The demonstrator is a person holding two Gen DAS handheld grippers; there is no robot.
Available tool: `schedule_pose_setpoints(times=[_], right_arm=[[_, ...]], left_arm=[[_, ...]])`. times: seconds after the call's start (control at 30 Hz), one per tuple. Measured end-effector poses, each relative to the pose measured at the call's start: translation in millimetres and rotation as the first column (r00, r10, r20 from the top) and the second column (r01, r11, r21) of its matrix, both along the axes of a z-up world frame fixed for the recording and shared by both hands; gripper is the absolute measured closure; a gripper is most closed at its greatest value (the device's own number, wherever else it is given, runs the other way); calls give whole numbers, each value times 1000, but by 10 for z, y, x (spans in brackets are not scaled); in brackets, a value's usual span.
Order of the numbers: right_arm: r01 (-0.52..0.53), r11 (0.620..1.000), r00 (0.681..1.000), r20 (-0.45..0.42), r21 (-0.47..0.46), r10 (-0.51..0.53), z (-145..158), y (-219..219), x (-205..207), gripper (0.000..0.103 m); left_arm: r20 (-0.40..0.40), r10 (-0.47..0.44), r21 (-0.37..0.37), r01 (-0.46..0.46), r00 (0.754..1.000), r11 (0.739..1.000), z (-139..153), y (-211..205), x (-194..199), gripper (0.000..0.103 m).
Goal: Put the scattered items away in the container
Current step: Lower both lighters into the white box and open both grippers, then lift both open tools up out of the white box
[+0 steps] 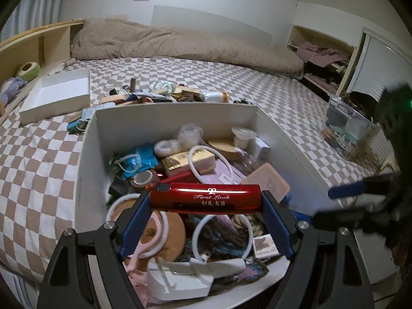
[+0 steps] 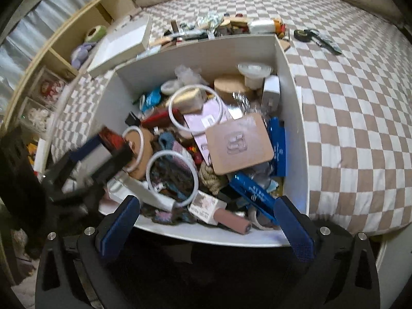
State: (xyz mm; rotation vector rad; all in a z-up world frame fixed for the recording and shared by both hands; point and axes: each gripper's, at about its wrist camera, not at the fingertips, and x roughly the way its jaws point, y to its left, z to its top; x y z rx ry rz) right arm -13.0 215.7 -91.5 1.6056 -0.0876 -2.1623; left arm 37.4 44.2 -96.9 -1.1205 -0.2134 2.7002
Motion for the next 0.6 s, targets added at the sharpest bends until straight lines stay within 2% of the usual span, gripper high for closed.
schedule_pose_setpoints(times=[0.33, 0.6], right_arm=[[20, 997, 996, -83, -71, -26, 151, -133, -220, 0], [43, 993, 993, -106, -114, -55, 105, -142, -365, 0]], left_arm=[[87, -55, 20, 54, 995, 998, -121, 169, 40, 20], [83, -55, -1, 55, 995, 998, -77, 147, 89, 20]])
